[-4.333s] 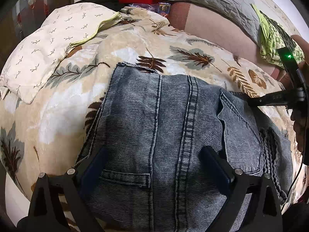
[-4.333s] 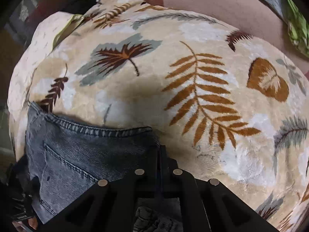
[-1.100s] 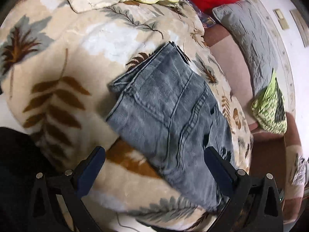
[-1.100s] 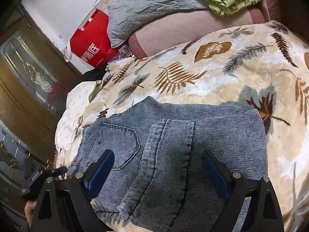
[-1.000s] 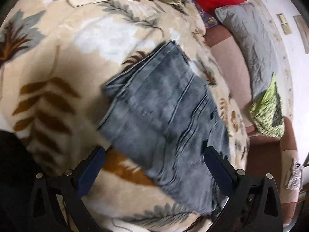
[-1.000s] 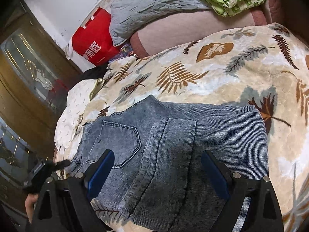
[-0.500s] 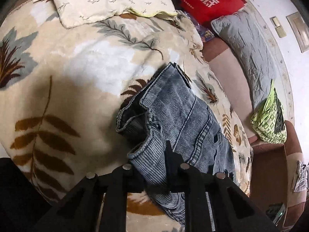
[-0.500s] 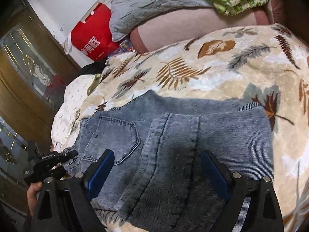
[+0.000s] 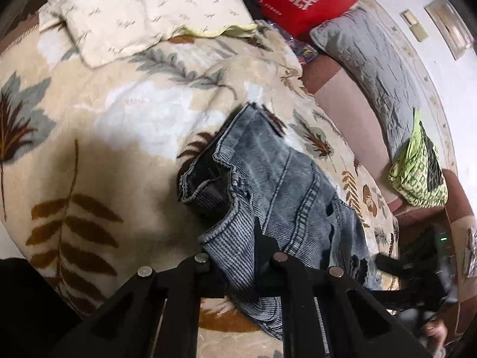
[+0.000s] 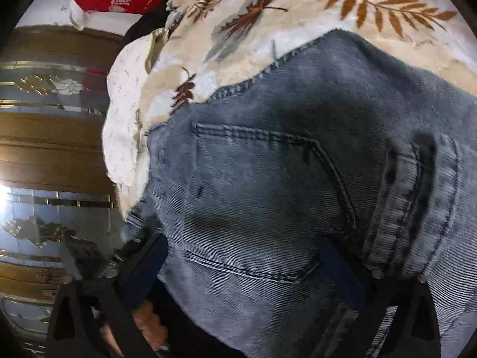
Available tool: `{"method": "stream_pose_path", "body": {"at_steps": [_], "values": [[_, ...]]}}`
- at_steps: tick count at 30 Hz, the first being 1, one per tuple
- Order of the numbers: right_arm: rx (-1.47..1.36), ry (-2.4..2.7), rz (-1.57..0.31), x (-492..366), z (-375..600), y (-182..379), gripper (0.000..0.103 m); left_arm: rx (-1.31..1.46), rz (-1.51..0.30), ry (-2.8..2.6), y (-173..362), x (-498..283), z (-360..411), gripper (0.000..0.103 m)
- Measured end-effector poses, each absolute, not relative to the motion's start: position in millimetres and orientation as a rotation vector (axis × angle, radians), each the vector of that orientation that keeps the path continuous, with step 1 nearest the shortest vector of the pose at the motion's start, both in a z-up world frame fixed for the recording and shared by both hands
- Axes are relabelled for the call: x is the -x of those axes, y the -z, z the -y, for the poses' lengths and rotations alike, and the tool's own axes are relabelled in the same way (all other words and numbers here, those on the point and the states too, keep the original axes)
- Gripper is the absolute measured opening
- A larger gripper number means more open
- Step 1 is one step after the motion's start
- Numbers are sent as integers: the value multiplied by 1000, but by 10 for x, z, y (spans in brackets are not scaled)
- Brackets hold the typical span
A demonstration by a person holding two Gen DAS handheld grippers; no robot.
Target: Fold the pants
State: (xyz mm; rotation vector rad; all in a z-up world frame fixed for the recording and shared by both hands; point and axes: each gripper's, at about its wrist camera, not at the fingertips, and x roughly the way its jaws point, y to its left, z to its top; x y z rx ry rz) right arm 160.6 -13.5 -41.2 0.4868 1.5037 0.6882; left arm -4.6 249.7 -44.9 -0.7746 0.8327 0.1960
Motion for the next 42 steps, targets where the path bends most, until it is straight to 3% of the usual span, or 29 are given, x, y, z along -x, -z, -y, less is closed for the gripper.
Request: {"method": "stream_pose_path", "body": {"at_steps": [7,17,22,25,27,29,30,32,34,36,39,42], "values": [[-553,-581,-1222,-1145,1212,-14,103,552,-740,-178,-76,16,-2072,10],[-818,-299,-995,-596,2934,173,103,129,-613,38,-879,-39,-507,9],[-907,-267,-914,-406,3381,137,103,-22,-642,212,-747,11,487,8],[-960,-239,-884,-307,3629,145,103,-85,-731,313,-413,23,1012,9],[-989,-224,-885,-302,3703,186,103,-182,-882,352,65,-85,1357,10],[-1006,-212,-905,-292,3763,245,103,-253,-1010,383,381,-116,1512,14],[-1005,-210,-915,-290,3768,265,103,-243,-984,393,346,-70,1497,17],[-979,-219,-922,-299,3724,257,103,-165,-945,479,125,44,1391,32],[-943,-218,-917,-307,3677,224,103,-84,-913,538,-156,142,1188,56],[-937,-218,-913,-292,3669,204,103,0,-825,544,-465,306,876,67],[-973,-291,-907,-237,3572,107,103,48,-702,457,-738,457,386,75],[-1008,-440,-891,-114,3310,-77,103,52,-701,261,-656,322,-50,75]]}}
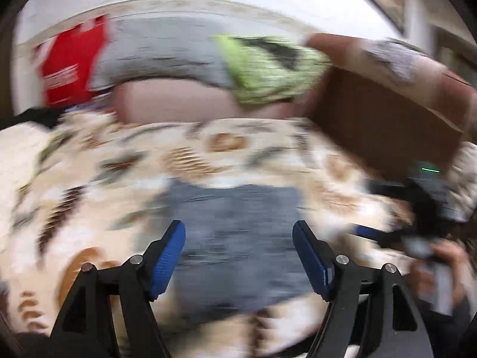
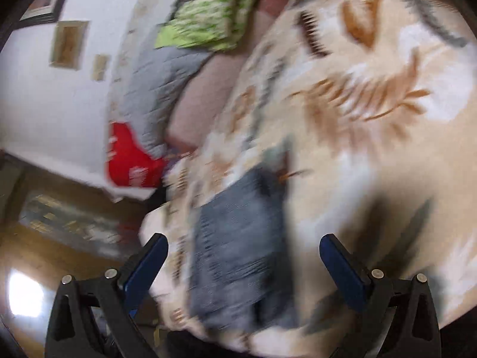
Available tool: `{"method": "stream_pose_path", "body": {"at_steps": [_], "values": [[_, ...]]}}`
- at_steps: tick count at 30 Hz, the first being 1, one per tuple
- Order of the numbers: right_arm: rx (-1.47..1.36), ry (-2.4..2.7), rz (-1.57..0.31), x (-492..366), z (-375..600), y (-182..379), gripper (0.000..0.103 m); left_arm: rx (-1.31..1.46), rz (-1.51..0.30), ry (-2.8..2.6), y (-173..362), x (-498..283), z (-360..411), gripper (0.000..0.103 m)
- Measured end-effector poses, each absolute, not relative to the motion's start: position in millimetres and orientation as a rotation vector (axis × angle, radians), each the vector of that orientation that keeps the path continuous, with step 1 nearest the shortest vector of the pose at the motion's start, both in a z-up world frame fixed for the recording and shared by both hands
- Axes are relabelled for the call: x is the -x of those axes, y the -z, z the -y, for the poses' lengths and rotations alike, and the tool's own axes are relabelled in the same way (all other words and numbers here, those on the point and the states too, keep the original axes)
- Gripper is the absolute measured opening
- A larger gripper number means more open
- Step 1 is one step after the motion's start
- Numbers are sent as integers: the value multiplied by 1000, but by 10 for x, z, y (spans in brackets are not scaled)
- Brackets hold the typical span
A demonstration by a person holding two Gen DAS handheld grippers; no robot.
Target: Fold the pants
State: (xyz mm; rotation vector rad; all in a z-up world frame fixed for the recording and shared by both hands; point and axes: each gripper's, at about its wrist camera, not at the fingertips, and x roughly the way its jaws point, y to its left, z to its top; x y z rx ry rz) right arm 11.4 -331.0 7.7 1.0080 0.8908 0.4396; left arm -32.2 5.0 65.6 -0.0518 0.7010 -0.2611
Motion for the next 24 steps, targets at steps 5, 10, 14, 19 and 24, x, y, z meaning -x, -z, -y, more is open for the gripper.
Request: {"method": "stream_pose_path", "body": {"at_steps": [5,10,14,19,24], "values": [[-1067,-578,-988,35,2787,101,103,136,-861,140,-177,-1,-375,75],[-1135,-383,-1079,121,2882,531,94,189,-920,158,39,34,-392,75],[-1022,-374,-992,182,2890,29,95,195,-840,163,-99,77,-411,75],[-1160,-464,-1053,58,2616,156,95,173,-939,159,247,-192,-335,75],[-1230,-318,-1111,-26,2645,547,76,181,-927,166,262,-173,-365,75]]}}
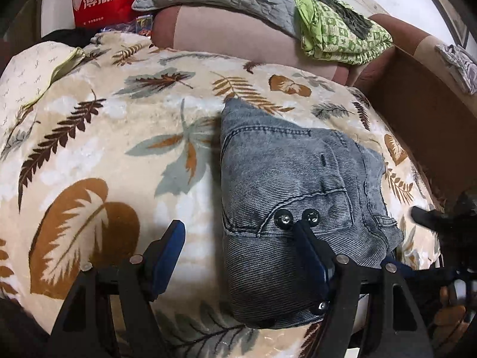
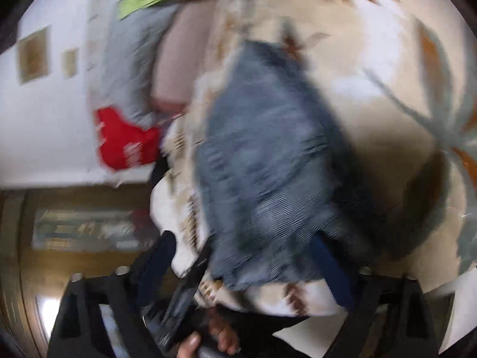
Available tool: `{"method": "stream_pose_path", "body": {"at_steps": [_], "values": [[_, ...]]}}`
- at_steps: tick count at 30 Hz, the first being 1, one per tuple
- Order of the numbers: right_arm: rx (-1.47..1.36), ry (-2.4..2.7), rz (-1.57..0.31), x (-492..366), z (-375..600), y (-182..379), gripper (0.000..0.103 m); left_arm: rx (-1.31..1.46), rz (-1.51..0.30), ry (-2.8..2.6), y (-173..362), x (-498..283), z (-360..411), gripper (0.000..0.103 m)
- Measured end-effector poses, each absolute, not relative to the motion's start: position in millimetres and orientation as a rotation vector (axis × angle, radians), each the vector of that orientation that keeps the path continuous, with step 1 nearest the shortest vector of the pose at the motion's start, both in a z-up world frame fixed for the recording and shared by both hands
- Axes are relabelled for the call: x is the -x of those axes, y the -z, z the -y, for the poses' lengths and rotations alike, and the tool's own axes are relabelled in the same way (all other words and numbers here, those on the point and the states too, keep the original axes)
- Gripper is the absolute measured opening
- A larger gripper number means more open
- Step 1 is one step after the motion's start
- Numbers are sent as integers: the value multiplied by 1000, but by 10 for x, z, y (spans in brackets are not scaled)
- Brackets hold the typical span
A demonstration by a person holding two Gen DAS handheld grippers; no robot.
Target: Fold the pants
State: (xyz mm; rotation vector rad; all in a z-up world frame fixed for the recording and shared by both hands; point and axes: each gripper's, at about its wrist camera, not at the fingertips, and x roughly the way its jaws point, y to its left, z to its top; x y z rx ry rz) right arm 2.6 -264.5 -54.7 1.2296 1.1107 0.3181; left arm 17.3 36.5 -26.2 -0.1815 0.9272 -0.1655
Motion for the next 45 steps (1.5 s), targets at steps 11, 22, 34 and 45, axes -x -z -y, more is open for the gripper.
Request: {"method": "stream_pose_path", "body": {"at_steps": [11,22,34,45], "values": [[-1114,-215,-1107,-133,2696,569,4,193,-939,168,352,-215,-383,77],[-925,-247,-979,183,2471,-102,4,224,-862,134,1,-171,-492,78],[-854,-210,-1152,227,2676,412,8,-64,-967,149,354,-221,44,78],[-799,-328,-1015,-172,2337,-79,13,-48,-949,160,374,-186,27,78]]}}
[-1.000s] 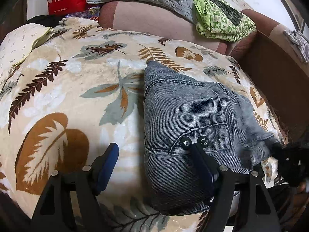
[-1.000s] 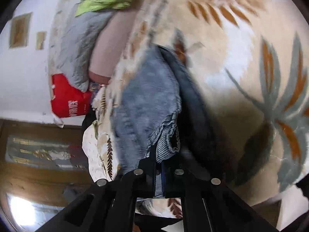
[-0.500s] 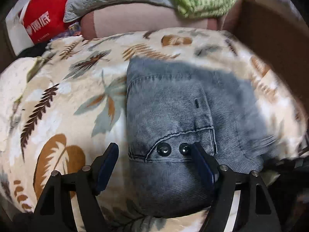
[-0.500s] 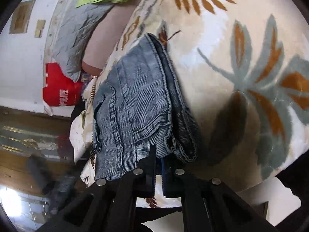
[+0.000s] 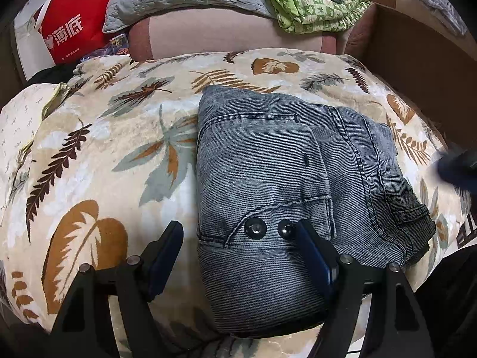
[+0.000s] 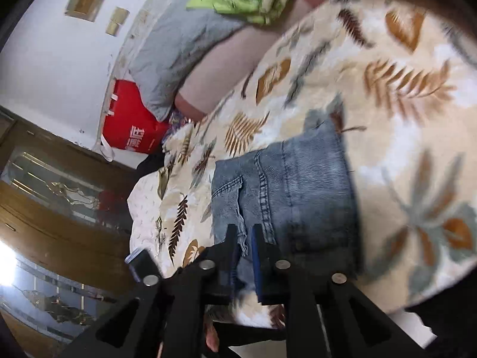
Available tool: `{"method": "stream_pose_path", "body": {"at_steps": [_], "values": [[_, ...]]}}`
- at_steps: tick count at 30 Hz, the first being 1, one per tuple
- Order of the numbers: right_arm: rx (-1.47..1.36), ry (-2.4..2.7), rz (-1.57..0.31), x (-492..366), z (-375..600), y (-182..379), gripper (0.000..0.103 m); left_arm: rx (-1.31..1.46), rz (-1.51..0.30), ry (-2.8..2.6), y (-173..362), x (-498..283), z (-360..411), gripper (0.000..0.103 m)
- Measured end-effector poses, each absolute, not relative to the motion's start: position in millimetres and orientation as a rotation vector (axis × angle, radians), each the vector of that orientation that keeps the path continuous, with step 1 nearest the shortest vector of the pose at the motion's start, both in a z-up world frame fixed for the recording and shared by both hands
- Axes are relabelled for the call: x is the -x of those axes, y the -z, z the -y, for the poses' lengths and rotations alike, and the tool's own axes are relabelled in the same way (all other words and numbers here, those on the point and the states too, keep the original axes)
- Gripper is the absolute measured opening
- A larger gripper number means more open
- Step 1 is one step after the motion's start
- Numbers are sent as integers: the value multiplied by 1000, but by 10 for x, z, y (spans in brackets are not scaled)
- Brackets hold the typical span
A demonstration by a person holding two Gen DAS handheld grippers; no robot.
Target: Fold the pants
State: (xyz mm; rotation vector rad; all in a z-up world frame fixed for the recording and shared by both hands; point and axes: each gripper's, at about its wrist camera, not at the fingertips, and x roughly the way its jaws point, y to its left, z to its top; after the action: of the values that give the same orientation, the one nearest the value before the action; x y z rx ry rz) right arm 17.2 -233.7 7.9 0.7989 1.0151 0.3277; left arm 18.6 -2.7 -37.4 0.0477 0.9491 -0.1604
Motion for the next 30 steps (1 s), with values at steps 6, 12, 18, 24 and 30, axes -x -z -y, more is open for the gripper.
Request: {"method": "stream_pose_path", "body": {"at_steps": [6,12,18,24,30], "values": [[-946,-268,-1126,-57,2467,753,4,52,-911,182,168,-146,-98,78],[-750,-267,-1222,-237,2304,473,9,-37,-982,213,371,-150,113,79],[-654,-310,-1129,-765,2280,-77,11,-8,-963,221,388,-136,60,80],[-643,-178,-1272,-1275,2366,537,29,1,-961,231,403,-120,56,81],[-503,-152,-1284,-1421,2200,123,32,41,-957,243,440,-138,-8,83]]}}
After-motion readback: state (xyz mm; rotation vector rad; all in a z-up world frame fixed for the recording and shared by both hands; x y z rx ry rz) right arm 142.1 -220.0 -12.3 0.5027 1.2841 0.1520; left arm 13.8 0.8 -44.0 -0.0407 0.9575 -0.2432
